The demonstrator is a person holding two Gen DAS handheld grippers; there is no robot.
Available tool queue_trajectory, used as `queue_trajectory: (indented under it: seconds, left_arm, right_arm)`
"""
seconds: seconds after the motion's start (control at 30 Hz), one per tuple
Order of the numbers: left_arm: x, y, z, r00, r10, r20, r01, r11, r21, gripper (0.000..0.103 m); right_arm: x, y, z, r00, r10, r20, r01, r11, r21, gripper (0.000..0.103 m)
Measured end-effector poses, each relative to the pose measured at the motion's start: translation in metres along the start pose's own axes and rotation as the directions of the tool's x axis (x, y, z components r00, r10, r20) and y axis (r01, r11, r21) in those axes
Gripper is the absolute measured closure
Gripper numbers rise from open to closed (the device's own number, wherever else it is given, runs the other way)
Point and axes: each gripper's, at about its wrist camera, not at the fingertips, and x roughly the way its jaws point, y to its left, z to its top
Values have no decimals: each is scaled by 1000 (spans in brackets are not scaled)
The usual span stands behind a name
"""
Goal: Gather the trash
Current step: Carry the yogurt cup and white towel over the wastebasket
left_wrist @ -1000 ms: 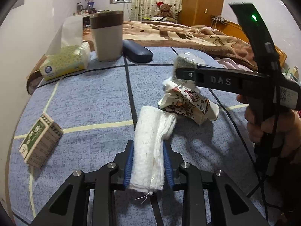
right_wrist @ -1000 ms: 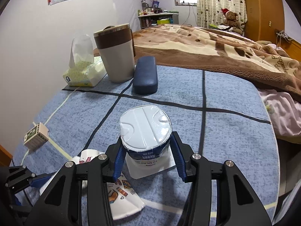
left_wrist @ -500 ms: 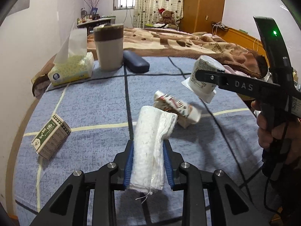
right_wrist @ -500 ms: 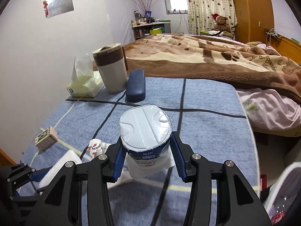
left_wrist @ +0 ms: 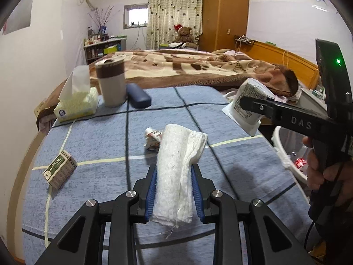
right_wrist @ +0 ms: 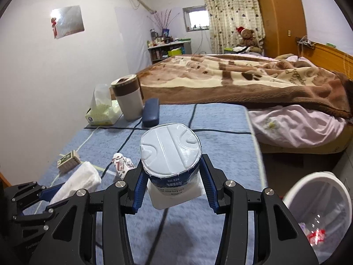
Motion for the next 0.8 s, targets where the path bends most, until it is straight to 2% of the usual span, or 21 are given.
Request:
queue_trajectory:
  seconds: [0.4,0.8]
  left_arm:
    - [-17,-64,5,995,-91,51,87,994,67,73]
    - [-15,-130,15,981,-185,55,175,974,145,73]
  right_arm:
    - [-58,-43,-23,994,-94,61,89,994,68,56]
    - [-99,-87,-38,969,-226,99,210,966,151,56]
